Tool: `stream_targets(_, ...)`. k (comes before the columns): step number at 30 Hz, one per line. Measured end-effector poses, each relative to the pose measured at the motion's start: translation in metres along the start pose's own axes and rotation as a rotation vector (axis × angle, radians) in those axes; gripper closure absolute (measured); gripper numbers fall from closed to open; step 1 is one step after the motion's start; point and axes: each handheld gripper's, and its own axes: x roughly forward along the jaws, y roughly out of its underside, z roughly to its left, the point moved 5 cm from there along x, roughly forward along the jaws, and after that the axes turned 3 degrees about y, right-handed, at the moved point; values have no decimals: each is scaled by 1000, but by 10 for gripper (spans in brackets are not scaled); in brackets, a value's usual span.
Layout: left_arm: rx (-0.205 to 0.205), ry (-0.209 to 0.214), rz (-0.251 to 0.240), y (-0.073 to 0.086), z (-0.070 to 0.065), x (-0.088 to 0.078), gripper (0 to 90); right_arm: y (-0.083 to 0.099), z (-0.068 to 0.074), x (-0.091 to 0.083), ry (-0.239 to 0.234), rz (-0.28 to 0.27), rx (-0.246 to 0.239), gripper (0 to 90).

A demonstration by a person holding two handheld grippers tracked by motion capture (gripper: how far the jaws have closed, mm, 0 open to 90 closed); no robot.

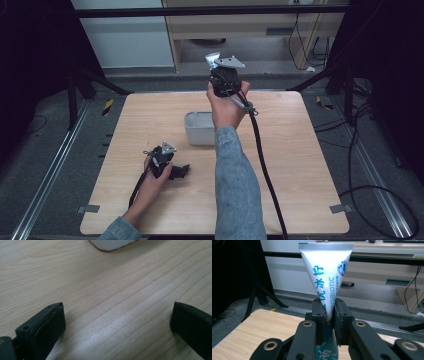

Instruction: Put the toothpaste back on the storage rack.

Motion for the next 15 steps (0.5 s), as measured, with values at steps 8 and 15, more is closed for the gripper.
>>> stream_targets(8,2,0,0,0,0,0,0,-2,5,6,-2,-18,13,804)
stream_targets(15,3,1,1,0,0,0,0,-1,10,10,-8,-28,18,804)
